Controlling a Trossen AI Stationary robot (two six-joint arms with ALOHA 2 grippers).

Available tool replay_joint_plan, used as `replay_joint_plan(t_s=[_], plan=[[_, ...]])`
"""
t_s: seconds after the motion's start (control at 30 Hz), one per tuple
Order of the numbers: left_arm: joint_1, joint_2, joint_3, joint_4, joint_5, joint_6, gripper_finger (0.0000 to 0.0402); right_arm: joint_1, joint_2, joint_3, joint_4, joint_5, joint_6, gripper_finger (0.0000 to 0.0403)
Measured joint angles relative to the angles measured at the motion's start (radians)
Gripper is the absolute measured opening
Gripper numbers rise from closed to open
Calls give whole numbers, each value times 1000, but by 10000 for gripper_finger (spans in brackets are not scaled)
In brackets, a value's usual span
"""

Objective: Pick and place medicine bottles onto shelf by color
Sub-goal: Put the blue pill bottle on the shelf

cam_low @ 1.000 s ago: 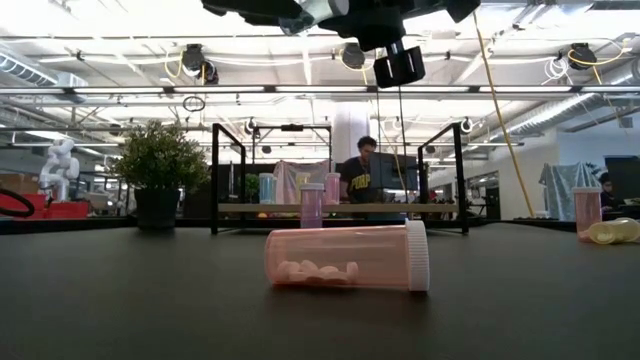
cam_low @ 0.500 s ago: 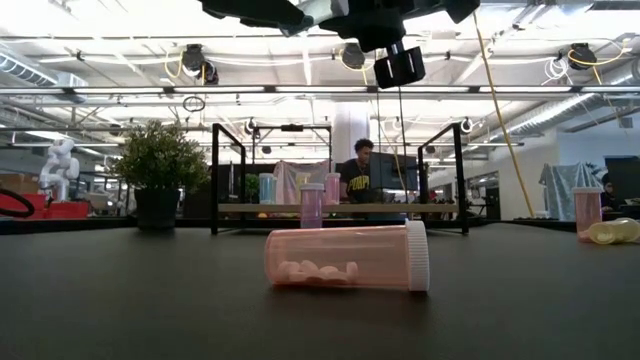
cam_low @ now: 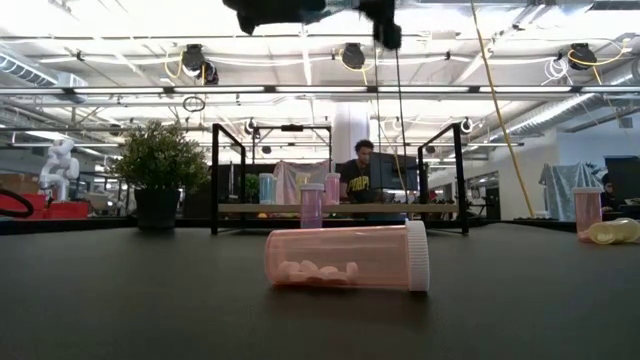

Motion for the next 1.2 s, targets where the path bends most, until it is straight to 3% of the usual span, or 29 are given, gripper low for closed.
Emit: replay_joint_plan(t_s=[0.27,0.4,0.63,0.73,0.97,1.2], plan=[[48,1,-1,305,2,-157,117,48,-243,1,20,375,-315,219],[81,1,0,447,4,-236,117,102,-316,-53,130,476,-398,219],[120,3,0,599,39,-328,117,167,-295,-329,844,471,-533,219],[121,4,0,644,56,-326,117,174,-237,-406,1022,470,-559,219],[127,4,0,670,196,-324,117,167,-142,-384,1091,413,-602,220],[127,4,0,670,207,-325,117,147,-94,-329,1036,327,-655,220]])
